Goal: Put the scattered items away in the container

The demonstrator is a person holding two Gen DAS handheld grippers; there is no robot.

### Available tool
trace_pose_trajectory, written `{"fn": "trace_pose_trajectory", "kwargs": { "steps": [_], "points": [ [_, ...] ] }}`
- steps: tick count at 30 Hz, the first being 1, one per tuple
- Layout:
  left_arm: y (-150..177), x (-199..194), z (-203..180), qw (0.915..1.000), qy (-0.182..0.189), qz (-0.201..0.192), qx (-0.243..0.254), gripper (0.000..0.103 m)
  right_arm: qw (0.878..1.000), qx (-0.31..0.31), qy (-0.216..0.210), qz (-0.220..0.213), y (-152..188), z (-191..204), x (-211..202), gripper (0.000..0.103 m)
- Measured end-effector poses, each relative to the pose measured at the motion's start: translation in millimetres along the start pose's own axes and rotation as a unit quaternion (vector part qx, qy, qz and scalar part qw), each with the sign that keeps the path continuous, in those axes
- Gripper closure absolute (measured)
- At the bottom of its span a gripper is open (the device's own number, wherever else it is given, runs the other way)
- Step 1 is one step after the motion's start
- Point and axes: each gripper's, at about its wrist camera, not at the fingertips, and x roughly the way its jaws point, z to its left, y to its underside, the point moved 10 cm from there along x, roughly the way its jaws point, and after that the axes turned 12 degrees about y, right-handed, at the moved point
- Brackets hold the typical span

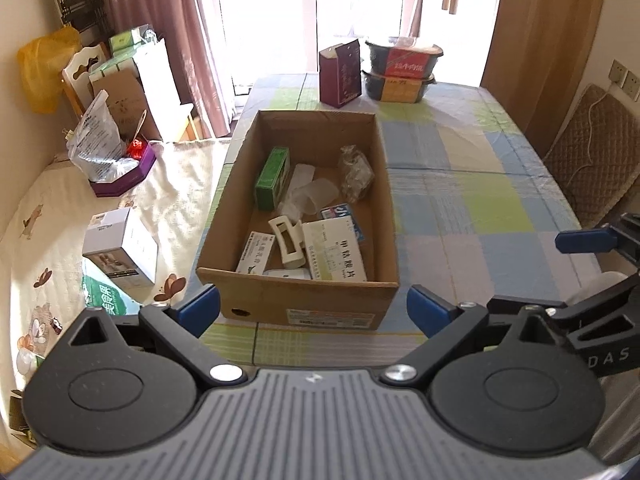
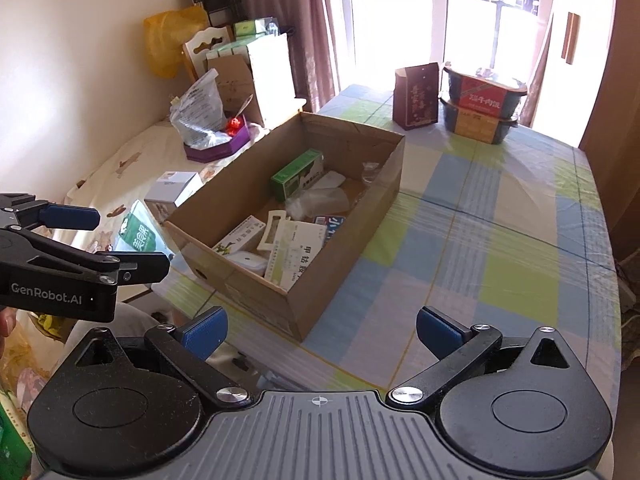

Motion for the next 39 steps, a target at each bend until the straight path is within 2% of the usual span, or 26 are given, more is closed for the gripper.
{"fn": "trace_pose_trajectory", "kwargs": {
  "steps": [9,23,39],
  "points": [
    [6.8,-5.6,-11.2,0.9992,0.025,-0.003,-0.031,0.004,1.000,0.022,0.001,-0.003,7.1,-10.8,-9.8,0.000],
    [17.6,-8.6,-19.9,0.9994,0.013,-0.013,-0.031,0.004,1.000,0.029,-0.004,0.000,17.2,-14.0,-16.1,0.000],
    [25.8,-8.7,-12.3,0.9989,0.001,-0.026,-0.039,0.004,1.000,0.027,-0.003,0.002,24.3,-11.8,-14.4,0.000]
  ]
}}
